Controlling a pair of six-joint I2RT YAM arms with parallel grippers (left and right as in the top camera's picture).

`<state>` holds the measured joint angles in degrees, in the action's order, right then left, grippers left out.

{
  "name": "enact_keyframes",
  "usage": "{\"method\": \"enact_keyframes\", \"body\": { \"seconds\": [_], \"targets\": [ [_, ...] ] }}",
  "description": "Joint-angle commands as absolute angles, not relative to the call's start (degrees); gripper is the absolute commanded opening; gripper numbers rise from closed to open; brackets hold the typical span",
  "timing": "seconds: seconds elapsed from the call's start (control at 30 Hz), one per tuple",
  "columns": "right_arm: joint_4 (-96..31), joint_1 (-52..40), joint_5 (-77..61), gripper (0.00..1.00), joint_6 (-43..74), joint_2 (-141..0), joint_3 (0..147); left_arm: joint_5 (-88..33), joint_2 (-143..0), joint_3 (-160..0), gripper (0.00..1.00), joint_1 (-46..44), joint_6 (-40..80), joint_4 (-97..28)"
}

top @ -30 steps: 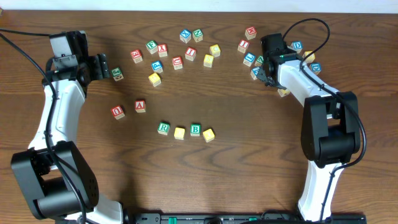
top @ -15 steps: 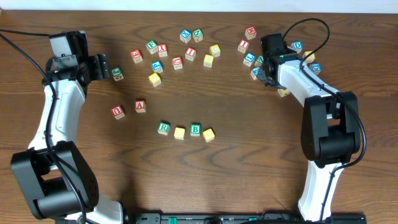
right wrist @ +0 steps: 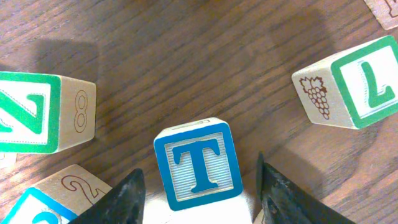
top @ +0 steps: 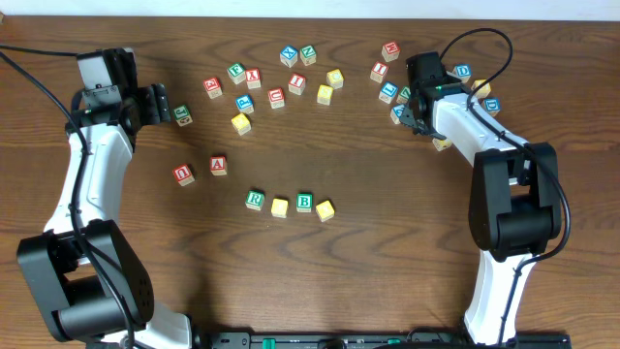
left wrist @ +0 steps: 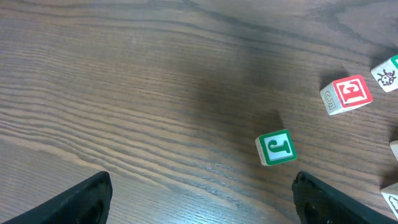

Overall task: Spell out ROBOT
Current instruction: 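Lower the right gripper around the blue T block and close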

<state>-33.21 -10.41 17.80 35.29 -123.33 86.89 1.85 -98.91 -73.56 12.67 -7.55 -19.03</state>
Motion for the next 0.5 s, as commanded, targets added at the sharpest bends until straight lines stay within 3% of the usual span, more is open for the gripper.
{"method": "enact_keyframes", "body": {
  "seconds": [0.0,0.47],
  "targets": [
    [-33.2,-10.9,19.0,0.56,34.4,-123.8,87.0,2.0,-98.9,-73.3,0.91,12.8,-7.9,-18.8],
    [-33.2,-10.9,18.9,0.51,27.9,-123.7,87.0,2.0,-98.9,-73.3,0.91,12.8,-7.9,-18.8]
  ]
}}
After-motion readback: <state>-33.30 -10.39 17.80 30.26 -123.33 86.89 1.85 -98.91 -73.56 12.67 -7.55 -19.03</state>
